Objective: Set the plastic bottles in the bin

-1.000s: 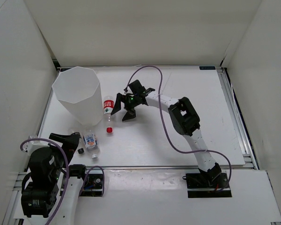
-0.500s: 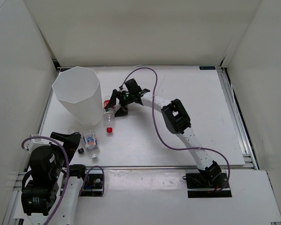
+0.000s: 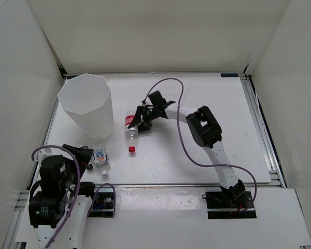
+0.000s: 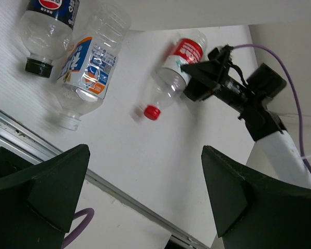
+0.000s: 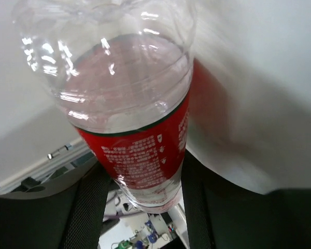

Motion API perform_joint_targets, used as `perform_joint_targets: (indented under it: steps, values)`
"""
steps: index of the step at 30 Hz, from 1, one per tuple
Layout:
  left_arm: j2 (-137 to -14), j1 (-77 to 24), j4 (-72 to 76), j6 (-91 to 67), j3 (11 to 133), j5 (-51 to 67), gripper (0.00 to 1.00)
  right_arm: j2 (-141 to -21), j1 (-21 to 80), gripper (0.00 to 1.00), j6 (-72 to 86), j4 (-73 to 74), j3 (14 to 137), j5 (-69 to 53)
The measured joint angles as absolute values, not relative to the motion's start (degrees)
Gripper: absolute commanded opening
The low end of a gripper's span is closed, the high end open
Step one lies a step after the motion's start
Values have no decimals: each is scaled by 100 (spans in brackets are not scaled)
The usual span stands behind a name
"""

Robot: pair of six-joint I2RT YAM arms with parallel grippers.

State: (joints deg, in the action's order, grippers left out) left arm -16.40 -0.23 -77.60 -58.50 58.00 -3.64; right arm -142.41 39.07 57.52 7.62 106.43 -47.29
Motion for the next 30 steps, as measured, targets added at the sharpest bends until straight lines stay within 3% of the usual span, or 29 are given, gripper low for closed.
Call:
perform_joint_targets:
  steps: [5, 10, 18, 25, 30]
  values:
    - [-1616, -23, -7756, -5990, 5459, -355, 100, -13203, 3557, 30, 5043, 1446, 9682, -4532]
    - [-1559, -23, -7760, -6099, 5103, -353, 100, -11935, 3214, 27, 4558, 2029, 9636, -4364]
    - [-1616, -25, -7762, -6031, 4915, -340, 100, -11157, 3682, 21, 4158, 2403, 12422, -3317]
    - [-2082, -23, -7769, -5485, 5017, -189, 100, -11417, 4416, 20, 4058, 1962, 13670, -2467]
    - [-2309, -23, -7760, -5015, 5275, -36, 100, -11821, 4895, 20, 3708, 1350, 13823, -1503]
